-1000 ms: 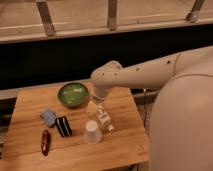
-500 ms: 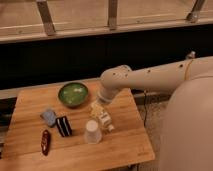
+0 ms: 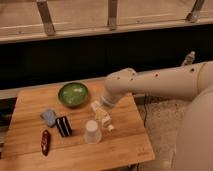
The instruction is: Place the ceramic cup over the eraser
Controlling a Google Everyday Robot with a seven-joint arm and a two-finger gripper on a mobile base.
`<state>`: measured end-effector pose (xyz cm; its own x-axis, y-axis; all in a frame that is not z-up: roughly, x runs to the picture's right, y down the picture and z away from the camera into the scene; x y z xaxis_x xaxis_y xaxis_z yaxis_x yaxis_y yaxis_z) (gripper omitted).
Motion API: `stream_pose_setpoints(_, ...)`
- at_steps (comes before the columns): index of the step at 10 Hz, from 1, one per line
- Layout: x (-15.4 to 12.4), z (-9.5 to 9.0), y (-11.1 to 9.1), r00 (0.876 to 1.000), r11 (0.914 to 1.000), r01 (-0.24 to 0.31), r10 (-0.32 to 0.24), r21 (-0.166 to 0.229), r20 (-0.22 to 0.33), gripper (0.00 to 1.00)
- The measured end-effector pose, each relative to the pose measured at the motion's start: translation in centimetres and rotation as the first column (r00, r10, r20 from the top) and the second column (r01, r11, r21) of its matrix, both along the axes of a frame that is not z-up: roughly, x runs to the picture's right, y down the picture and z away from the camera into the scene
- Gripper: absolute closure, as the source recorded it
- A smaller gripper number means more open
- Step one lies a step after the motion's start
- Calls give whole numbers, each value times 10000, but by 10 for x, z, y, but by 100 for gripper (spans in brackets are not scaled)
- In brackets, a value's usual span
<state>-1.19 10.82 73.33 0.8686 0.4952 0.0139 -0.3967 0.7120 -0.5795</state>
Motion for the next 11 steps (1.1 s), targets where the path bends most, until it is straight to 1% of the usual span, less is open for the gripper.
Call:
stream_pose_setpoints(2, -3, -5, 10, 10000, 10000, 46, -46, -21, 85, 20)
stream_pose_setpoints(5, -26, -17, 31, 9986, 9994, 334, -330, -107, 419, 20)
stream_pose_setpoints(8, -53, -18, 48, 9933, 9964, 807, -782, -266, 850, 20)
stream_pose_setpoints(10, -73, -17, 59, 9907, 9939, 1054, -1021, -332, 899, 20)
stream_pose_setpoints(11, -71, -16, 58, 9911, 9940, 1047, -1017, -311, 862, 20)
